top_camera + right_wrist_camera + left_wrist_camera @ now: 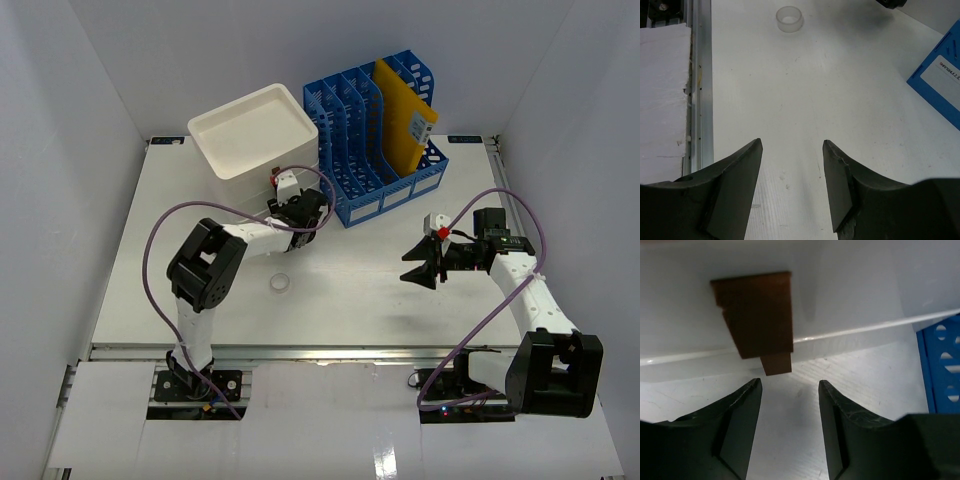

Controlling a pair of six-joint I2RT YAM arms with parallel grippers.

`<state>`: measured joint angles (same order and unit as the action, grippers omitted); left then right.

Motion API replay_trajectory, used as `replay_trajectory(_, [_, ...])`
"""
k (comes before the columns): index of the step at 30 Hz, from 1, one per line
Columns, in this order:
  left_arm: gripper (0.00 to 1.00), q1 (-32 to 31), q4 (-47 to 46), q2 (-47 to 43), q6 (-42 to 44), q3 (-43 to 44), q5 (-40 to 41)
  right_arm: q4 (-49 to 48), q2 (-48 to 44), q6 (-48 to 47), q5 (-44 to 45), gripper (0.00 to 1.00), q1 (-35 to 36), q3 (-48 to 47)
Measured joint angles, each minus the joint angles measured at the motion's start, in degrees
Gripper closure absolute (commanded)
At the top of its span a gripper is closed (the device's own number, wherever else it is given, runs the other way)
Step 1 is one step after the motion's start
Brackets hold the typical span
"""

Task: Organize the desk

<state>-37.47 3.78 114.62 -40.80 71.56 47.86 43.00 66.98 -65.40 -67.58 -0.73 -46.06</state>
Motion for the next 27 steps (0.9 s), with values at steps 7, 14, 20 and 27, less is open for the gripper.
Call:
replay_trajectory(7, [0.48, -0.02, 0.07, 3.82, 1.12, 3.53, 3.36, 0.62, 0.0, -0.92, -0.04, 0.42, 0.0, 0.0])
replay_trajectory(14, [0.67, 0.42, 1.45, 5.17, 1.45, 4.9, 4.48, 0.88, 0.05, -1.29, -0.06, 0.42, 0.0, 0.0])
replay_trajectory(20, [0.87, 0.54, 2.09, 5.16, 2.13, 4.95, 4.25, 1.24, 0.26, -1.7, -0.07, 0.42, 0.0, -0.03])
replay_trajectory(27, [0.94, 0.61, 1.62, 4.21, 2.28, 3.82, 2.38, 1.94, 0.28, -2.17, -0.09, 0.42, 0.0, -0.37])
